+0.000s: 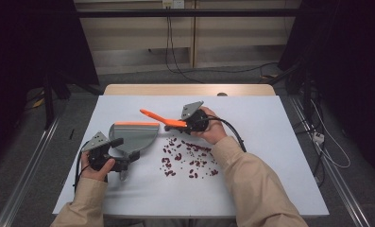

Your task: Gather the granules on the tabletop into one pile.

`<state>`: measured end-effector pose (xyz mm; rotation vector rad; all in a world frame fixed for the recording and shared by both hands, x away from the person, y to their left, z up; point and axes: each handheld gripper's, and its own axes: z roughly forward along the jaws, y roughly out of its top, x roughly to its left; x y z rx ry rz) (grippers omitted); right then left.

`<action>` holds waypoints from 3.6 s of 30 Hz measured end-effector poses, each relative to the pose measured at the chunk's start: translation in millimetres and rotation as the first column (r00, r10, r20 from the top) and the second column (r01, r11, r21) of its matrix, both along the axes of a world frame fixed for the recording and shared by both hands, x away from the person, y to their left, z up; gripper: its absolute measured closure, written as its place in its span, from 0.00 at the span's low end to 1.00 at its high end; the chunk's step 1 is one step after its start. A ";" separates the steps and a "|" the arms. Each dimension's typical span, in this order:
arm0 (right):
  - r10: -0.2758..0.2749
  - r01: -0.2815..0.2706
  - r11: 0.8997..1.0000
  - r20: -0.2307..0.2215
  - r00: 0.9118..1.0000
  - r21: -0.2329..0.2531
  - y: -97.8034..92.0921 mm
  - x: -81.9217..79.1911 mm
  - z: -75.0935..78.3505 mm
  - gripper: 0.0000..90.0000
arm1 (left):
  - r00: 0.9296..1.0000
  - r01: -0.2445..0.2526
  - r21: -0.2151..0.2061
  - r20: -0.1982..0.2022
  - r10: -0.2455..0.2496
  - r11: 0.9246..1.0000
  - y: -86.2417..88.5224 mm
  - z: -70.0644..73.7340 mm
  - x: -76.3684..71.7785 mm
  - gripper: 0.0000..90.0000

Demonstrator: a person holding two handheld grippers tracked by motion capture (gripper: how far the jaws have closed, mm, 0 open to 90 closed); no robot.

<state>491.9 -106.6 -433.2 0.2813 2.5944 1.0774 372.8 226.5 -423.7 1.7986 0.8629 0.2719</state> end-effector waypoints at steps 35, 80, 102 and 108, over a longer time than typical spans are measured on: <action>0.069 -0.070 0.997 0.035 0.997 0.035 -13.6 -55.3 15.4 0.79 | 1.000 0.001 0.007 0.013 -0.001 1.000 -2.7 1.7 -2.6 0.04; -0.067 0.062 0.995 0.063 0.996 0.078 -63.7 -67.4 21.3 0.79 | 1.000 0.013 0.031 0.003 -0.013 0.999 -4.0 -1.5 -1.5 0.04; -0.063 0.063 0.997 0.008 0.998 0.042 -82.0 -100.4 1.6 0.79 | 1.000 0.010 0.026 0.004 -0.010 1.000 -3.9 -1.5 -1.1 0.04; -0.069 0.068 0.996 0.016 0.998 0.050 -78.9 -105.2 3.7 0.79 | 1.000 0.009 0.031 0.003 -0.009 0.999 -4.1 -1.2 -1.5 0.04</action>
